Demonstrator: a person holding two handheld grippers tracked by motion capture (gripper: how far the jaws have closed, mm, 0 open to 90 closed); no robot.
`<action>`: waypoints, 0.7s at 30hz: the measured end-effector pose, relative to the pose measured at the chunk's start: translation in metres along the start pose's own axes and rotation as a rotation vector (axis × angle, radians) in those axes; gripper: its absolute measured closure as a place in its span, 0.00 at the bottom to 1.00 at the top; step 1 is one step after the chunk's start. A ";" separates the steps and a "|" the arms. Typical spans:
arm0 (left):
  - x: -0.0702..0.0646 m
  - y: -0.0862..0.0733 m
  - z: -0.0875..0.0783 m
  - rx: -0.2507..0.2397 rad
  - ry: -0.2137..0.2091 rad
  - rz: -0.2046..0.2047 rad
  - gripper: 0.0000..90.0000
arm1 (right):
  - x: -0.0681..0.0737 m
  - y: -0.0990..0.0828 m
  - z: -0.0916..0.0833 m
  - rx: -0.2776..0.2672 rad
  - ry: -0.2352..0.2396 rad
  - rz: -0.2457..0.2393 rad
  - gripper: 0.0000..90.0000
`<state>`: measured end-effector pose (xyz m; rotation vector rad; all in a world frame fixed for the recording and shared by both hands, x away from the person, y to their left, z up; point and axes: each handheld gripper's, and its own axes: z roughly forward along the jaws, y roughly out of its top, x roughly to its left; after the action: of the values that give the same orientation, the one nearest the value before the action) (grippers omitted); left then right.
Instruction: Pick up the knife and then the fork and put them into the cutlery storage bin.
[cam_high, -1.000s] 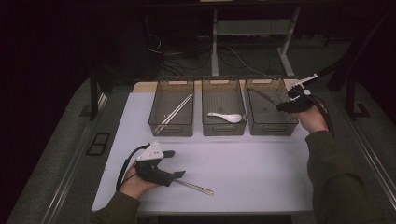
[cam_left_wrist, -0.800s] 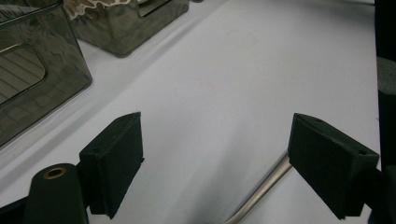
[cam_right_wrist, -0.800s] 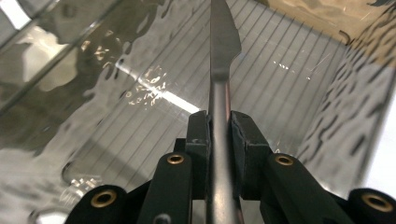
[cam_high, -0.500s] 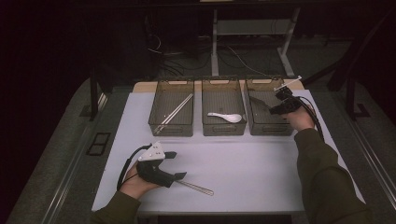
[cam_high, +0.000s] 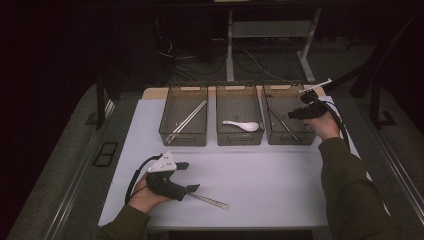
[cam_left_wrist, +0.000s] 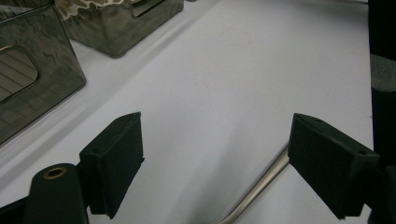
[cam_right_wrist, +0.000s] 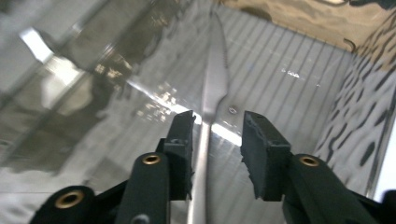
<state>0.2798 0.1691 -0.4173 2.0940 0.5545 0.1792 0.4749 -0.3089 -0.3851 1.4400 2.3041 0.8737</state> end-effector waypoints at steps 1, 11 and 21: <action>0.000 0.000 0.000 0.002 -0.001 0.001 0.19 | 0.000 0.000 -0.003 -0.012 0.013 0.011 0.67; 0.001 0.000 0.001 0.005 -0.012 0.003 0.19 | 0.005 -0.010 -0.035 -0.133 0.116 -0.005 0.42; 0.001 0.000 0.003 0.020 -0.026 0.004 0.21 | 0.024 -0.033 -0.062 -0.240 0.202 -0.074 0.34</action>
<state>0.2818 0.1670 -0.4193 2.1139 0.5381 0.1487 0.4074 -0.3195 -0.3559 1.2071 2.2788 1.2750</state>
